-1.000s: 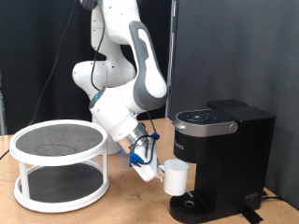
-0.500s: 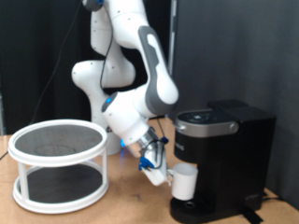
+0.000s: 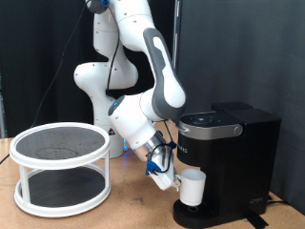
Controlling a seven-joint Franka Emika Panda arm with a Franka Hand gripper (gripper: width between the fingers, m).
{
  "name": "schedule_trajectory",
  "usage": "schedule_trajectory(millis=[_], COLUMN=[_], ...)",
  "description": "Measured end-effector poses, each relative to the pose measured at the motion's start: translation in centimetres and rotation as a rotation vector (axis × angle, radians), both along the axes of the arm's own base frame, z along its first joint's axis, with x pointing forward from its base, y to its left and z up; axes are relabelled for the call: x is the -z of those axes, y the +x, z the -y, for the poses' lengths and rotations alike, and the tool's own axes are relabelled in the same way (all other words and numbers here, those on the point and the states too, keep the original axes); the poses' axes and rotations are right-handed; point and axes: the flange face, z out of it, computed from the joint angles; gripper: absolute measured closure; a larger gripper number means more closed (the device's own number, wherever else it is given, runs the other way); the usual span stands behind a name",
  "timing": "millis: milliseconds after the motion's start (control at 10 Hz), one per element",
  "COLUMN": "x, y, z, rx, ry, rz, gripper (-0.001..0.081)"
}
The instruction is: Make a cup of coffee with the keurig machine
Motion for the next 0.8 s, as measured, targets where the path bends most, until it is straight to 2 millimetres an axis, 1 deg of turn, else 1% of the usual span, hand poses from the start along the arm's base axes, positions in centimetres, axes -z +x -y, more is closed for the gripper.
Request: schedule_trajectory(millis=[400,800], x=[0.71,0.81], y=[0.59,0.85], z=[0.19,0.14], rx=[0.01,0.004], ry=[-0.011,-0.001], rz=[-0.005,-0.006], gripper=[0.0799,0.0799])
